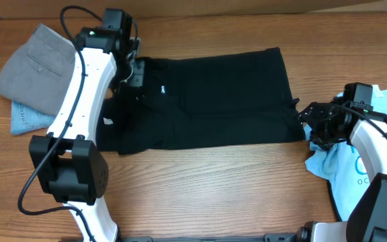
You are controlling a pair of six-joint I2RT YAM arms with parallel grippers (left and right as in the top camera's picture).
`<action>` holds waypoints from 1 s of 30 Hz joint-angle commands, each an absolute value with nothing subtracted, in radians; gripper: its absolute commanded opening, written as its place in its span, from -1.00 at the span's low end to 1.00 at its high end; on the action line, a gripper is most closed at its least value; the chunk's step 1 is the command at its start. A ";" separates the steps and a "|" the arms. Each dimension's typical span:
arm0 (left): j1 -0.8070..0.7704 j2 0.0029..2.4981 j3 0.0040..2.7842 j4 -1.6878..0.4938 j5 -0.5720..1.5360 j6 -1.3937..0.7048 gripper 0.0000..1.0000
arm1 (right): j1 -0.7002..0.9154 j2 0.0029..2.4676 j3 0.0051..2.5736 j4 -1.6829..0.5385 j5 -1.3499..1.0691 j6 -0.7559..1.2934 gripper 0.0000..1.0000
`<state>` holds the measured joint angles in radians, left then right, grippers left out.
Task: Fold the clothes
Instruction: 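Lower the left gripper to the lower-left corner and grasp the edge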
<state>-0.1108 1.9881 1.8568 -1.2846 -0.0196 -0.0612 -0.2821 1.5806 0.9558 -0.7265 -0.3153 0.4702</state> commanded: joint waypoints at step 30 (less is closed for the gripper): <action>-0.101 1.988 1.491 -1.008 0.092 -0.115 -0.23 | -0.288 1.581 0.975 -0.725 -0.372 0.463 0.64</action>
